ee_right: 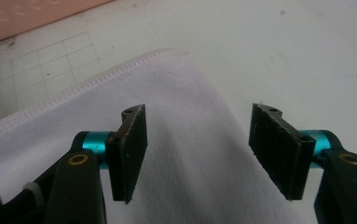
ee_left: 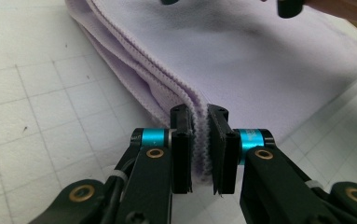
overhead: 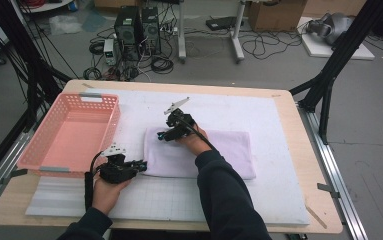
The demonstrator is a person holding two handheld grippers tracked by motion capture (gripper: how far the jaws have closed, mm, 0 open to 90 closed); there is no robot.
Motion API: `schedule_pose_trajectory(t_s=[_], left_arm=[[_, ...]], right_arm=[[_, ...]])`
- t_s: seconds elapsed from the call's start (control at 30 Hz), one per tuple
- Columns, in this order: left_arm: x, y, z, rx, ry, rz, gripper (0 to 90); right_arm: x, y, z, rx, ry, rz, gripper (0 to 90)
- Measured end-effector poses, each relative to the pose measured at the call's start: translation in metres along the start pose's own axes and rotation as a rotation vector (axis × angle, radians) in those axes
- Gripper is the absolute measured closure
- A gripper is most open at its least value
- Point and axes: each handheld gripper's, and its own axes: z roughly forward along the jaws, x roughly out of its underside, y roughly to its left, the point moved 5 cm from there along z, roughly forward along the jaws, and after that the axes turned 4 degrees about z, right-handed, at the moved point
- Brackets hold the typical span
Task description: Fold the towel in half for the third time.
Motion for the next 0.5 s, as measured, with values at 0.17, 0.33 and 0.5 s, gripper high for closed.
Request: schedule_pose_trajectory(t_s=[0.17, 0.33, 0.5], left_arm=[[0.001, 0.001, 0.001, 0.004, 0.006, -0.008, 80.2], [0.002, 0.001, 0.002, 0.003, 0.013, -0.009, 80.2], [0.003, 0.003, 0.002, -0.003, 0.019, -0.01, 80.5]], right_arm=[[-0.009, 0.004, 0.018, -0.011, 0.015, -0.016, 38.5], [-0.016, 0.01, 0.033, -0.019, 0.031, -0.037, 42.5], [-0.014, 0.011, 0.04, -0.037, 0.065, -0.042, 57.6]])
